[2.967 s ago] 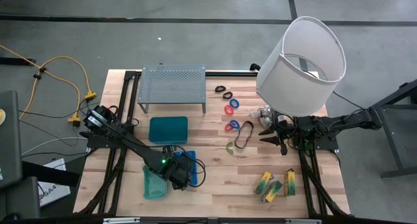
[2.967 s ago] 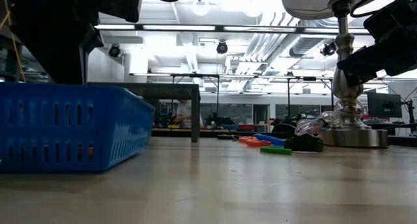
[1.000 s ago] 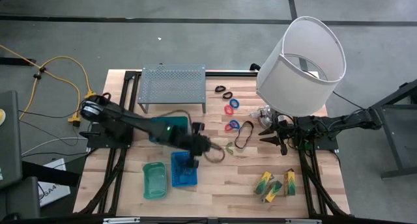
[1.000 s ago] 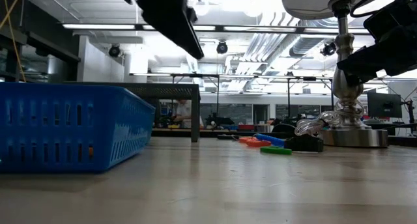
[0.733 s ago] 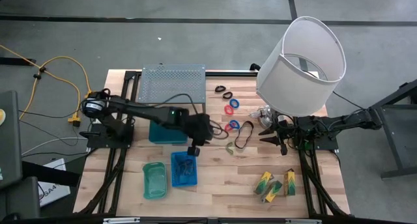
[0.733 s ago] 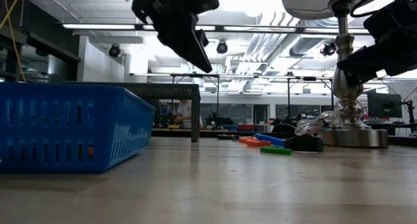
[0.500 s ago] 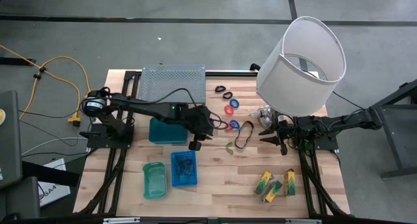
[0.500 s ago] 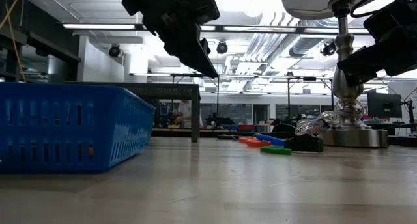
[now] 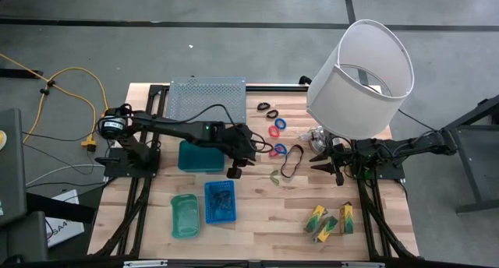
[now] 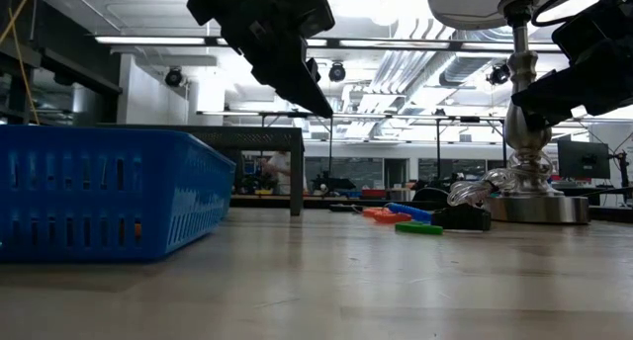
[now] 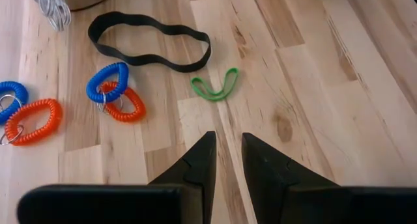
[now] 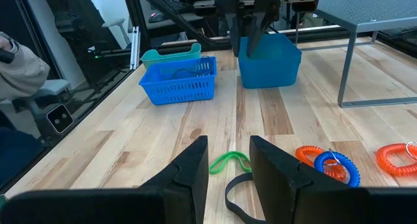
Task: Pick & Place Office Desk Supplies
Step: Put the black rubber band into the bottom blue bin
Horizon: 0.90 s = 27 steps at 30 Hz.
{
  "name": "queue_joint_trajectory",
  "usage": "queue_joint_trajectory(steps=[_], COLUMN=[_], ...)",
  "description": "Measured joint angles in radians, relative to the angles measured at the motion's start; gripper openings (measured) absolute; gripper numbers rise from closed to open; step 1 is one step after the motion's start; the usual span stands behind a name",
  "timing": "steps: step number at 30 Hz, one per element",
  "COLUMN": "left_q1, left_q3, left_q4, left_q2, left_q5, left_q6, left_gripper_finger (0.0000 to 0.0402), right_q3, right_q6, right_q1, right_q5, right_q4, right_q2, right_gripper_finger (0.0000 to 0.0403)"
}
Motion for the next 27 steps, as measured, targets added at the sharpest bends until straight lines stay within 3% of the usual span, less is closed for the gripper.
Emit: queue_joint_trajectory(steps=[22,27], left_q1=[-0.001,-0.001], left_q3=[0.0,0.0], left_q4=[0.003,0.003], left_q2=[0.0,0.0], left_q5=[0.001,0.001], left_q6=[-0.015,-0.015], left_gripper_finger=[0.0069,0.0069], right_q3=[0.0,0.0], right_q6=[0.06,0.128], right_q1=[0.0,0.0], right_q5=[0.001,0.062], right_q4=[0.005,0.066], right_q2=[0.0,0.0], right_gripper_finger=[0.0101,0.0101])
